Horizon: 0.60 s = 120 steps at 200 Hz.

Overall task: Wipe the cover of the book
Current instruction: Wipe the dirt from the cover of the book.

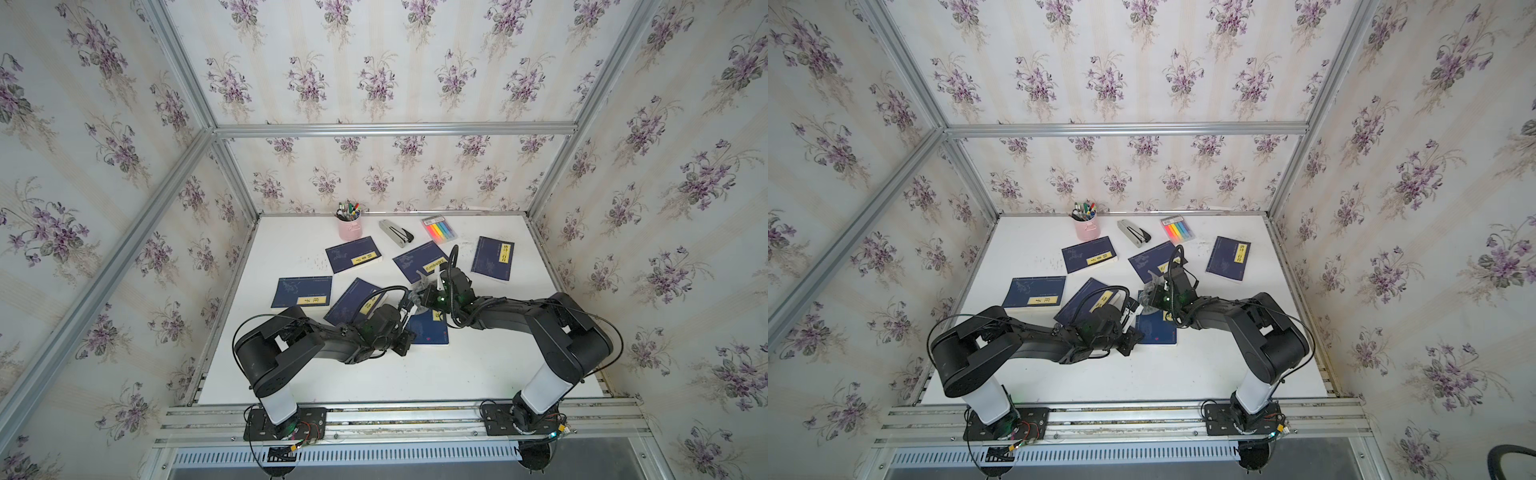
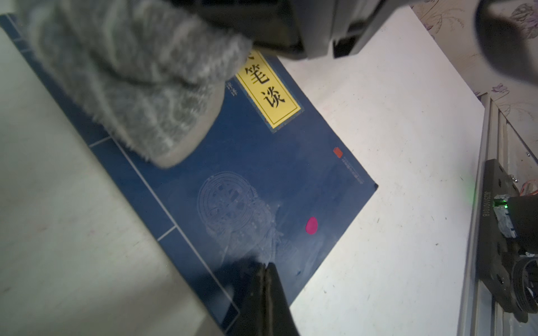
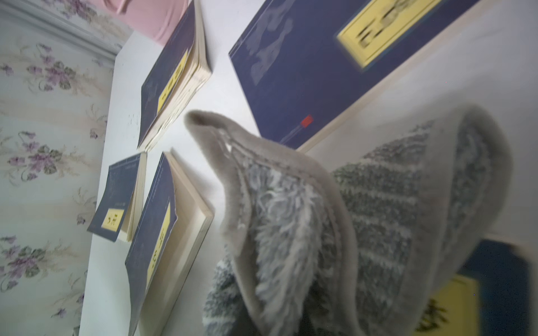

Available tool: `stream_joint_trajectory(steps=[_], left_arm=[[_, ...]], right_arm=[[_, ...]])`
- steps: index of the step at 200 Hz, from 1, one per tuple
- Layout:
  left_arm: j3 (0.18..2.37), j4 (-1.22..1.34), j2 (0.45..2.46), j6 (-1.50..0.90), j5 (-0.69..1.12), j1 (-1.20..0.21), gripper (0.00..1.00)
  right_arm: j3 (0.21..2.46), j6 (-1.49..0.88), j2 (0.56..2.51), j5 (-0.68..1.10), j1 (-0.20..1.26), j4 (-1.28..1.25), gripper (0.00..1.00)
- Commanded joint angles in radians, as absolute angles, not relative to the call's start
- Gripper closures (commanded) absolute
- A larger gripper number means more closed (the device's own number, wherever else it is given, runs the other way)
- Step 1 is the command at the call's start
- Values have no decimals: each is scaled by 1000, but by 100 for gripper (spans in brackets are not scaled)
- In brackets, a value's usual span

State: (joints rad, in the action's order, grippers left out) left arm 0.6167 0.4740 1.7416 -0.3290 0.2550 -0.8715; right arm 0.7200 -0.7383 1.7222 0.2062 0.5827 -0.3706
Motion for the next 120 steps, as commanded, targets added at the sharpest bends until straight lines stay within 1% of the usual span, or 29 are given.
stream_joint_trajectory(steps=[1, 26, 45, 70, 73, 84, 120], left_arm=[[604, 252, 1761, -319, 195, -868, 100], [605, 256, 1765, -318, 195, -868, 100], [605, 257, 1764, -321, 196, -868, 100], [603, 260, 1765, -324, 199, -868, 100], [602, 260, 1766, -323, 199, -868, 100], [600, 265, 1767, -321, 200, -868, 100], [600, 279, 1776, -323, 209, -868, 100]], right_arm=[[747, -759, 1775, 268, 596, -430, 100], [773, -755, 1825, 286, 596, -414, 100], [772, -752, 1824, 242, 589, -368, 100], [725, -751, 1775, 213, 552, -348, 100], [718, -749, 1767, 209, 516, -346, 100], [701, -736, 1736, 196, 486, -332, 100], [657, -682, 1643, 130, 435, -245, 100]])
